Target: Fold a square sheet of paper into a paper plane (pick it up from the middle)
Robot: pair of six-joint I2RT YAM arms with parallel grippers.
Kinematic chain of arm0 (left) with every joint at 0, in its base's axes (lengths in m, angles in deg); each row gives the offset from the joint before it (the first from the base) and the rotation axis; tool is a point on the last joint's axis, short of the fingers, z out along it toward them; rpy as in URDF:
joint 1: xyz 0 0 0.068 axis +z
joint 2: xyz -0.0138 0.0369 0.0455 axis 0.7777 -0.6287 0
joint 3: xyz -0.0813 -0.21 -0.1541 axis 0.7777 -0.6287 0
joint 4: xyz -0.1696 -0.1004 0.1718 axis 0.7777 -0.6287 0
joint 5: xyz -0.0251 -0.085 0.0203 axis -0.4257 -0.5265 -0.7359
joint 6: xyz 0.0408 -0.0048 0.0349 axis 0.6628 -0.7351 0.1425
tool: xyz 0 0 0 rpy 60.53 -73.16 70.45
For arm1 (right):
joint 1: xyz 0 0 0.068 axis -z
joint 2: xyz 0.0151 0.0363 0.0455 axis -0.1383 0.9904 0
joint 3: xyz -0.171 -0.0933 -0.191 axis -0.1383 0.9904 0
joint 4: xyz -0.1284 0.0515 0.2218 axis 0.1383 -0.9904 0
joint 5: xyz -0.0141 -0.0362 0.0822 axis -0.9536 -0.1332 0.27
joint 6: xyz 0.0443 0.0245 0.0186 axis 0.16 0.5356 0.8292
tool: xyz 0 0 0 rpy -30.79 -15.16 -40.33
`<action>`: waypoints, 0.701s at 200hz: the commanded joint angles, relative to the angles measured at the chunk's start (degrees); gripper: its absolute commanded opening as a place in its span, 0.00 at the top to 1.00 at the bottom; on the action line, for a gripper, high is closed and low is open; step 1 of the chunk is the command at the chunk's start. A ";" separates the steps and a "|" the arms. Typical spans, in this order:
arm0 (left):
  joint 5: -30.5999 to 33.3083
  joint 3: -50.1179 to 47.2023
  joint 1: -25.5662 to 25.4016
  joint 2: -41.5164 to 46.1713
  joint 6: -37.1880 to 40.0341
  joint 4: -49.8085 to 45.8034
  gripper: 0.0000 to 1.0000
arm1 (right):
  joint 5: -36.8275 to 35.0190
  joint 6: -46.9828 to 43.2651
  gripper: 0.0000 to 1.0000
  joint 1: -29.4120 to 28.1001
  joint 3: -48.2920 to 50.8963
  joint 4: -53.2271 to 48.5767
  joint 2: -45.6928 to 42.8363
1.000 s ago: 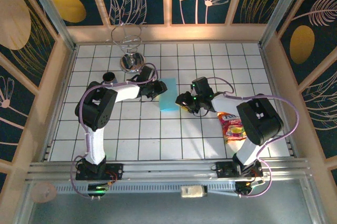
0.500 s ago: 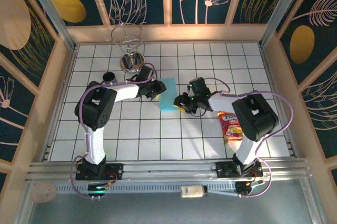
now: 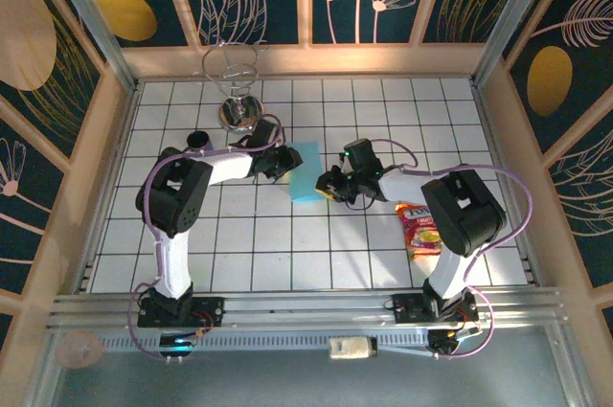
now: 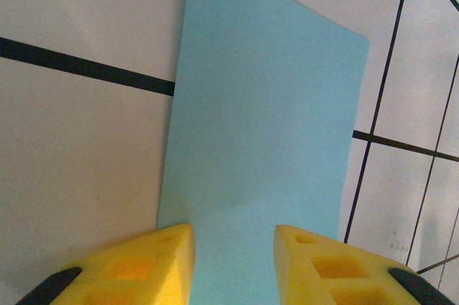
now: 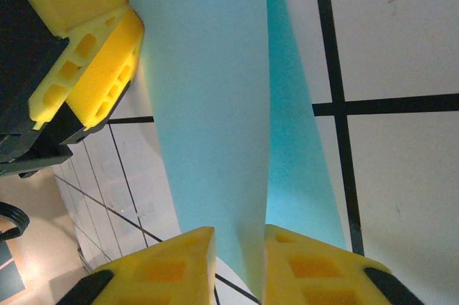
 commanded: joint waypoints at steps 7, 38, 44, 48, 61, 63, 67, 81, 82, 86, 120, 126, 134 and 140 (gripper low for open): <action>-1.69 -0.62 0.43 -0.32 1.32 -1.66 0.65 | -1.16 0.27 0.87 -0.02 -0.70 0.03 0.84; -3.43 -0.60 0.43 3.75 4.94 1.10 0.63 | -2.14 -0.21 1.00 -0.02 -0.36 -1.43 0.29; -3.82 -1.19 0.43 5.05 5.61 2.29 0.62 | -2.23 -0.31 1.00 -0.06 -0.06 -1.45 0.15; -4.05 -1.65 0.47 5.96 6.01 3.16 0.61 | -2.23 -0.29 1.00 0.01 0.16 -1.55 -0.01; -4.55 -3.82 0.45 8.82 6.69 6.18 0.59 | -2.14 -0.23 1.00 -0.01 1.21 -1.62 -0.95; -4.64 -4.44 0.44 9.03 6.77 6.65 0.59 | -2.25 -0.21 1.00 0.01 1.41 -1.58 -1.14; -4.92 -5.23 0.46 9.72 6.80 7.53 0.59 | -2.24 -0.21 1.00 -0.03 1.70 -1.58 -1.45; -6.44 -8.16 0.43 11.25 6.33 10.65 0.59 | -2.47 0.47 1.00 -0.58 2.76 -1.61 -2.67; -6.59 -8.39 0.43 11.30 6.26 10.87 0.59 | -2.48 0.53 1.00 -0.63 2.88 -1.58 -2.71; -7.22 -9.14 0.43 11.43 5.99 11.73 0.59 | -2.58 0.77 1.00 -0.75 3.17 -1.46 -3.04; -10.12 -13.21 0.43 9.70 3.32 15.35 0.66 | -3.87 3.21 1.00 -2.77 4.61 -1.35 -4.85; -10.50 -13.68 0.43 9.39 2.87 15.85 0.66 | -4.34 3.64 1.00 -3.19 4.67 -1.46 -5.03; -10.48 -13.92 0.43 9.01 2.60 15.94 0.67 | -4.66 4.29 1.00 -3.60 4.93 -1.37 -5.34; -10.19 -13.87 0.43 8.71 2.44 15.59 0.68 | -4.86 4.71 1.00 -3.96 5.15 -1.11 -5.50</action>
